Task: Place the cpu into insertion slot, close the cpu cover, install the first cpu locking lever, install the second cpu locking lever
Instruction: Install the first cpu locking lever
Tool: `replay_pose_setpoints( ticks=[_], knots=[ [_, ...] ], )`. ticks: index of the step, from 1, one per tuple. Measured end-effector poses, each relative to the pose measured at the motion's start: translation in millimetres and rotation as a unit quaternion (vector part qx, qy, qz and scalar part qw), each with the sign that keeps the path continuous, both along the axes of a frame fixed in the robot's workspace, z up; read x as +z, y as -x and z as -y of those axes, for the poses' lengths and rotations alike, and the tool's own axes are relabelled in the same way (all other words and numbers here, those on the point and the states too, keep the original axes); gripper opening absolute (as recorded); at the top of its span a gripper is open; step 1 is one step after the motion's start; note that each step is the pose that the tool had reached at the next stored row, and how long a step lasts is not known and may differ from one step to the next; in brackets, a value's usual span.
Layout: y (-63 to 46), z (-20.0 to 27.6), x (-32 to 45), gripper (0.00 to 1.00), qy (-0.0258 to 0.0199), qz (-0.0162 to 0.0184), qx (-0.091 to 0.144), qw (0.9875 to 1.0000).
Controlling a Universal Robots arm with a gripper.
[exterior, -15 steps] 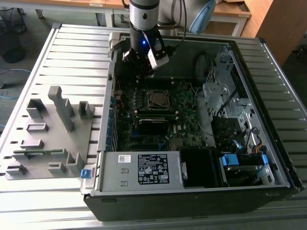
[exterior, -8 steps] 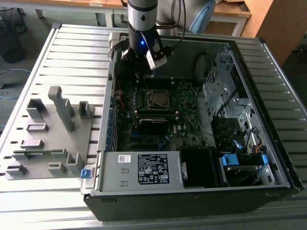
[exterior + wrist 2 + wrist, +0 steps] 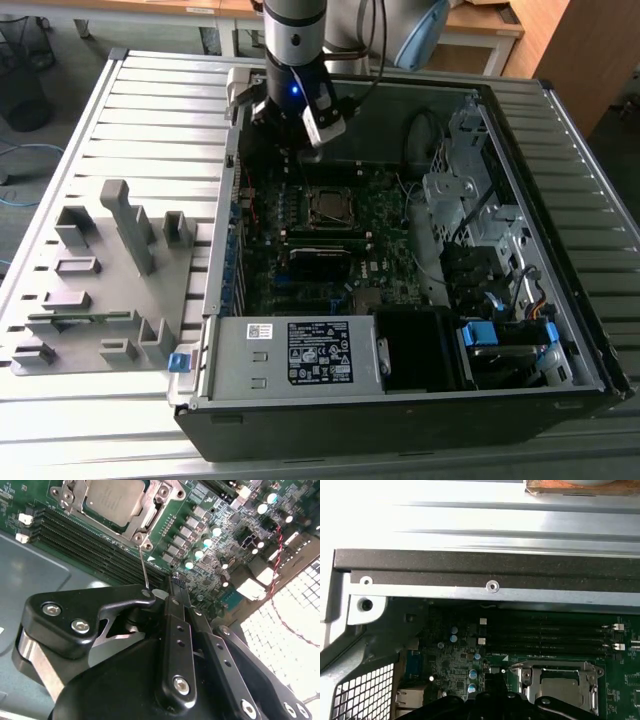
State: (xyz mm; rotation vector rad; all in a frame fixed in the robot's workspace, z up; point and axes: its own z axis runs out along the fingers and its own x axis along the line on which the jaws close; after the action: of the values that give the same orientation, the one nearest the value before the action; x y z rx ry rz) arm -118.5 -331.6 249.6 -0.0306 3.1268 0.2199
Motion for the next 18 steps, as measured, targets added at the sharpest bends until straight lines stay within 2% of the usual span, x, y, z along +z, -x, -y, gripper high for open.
replay_pose_setpoints(
  ticks=[3, 7, 9, 18],
  knots=[
    [0.8, 0.1, 0.1, 0.1, -0.0008, -0.0001, 0.0, 1.0],
    [2.0, 0.0, 0.1, 0.1, -0.0109, 0.0, 0.0, 0.9999],
    [2.5, 0.0, 0.1, 0.1, -0.014, 0.0001, 0.0, 0.9999],
    [-1.6, 0.0, -0.5, 0.1, -0.0147, 0.0, 0.0, 0.9999]
  ],
)
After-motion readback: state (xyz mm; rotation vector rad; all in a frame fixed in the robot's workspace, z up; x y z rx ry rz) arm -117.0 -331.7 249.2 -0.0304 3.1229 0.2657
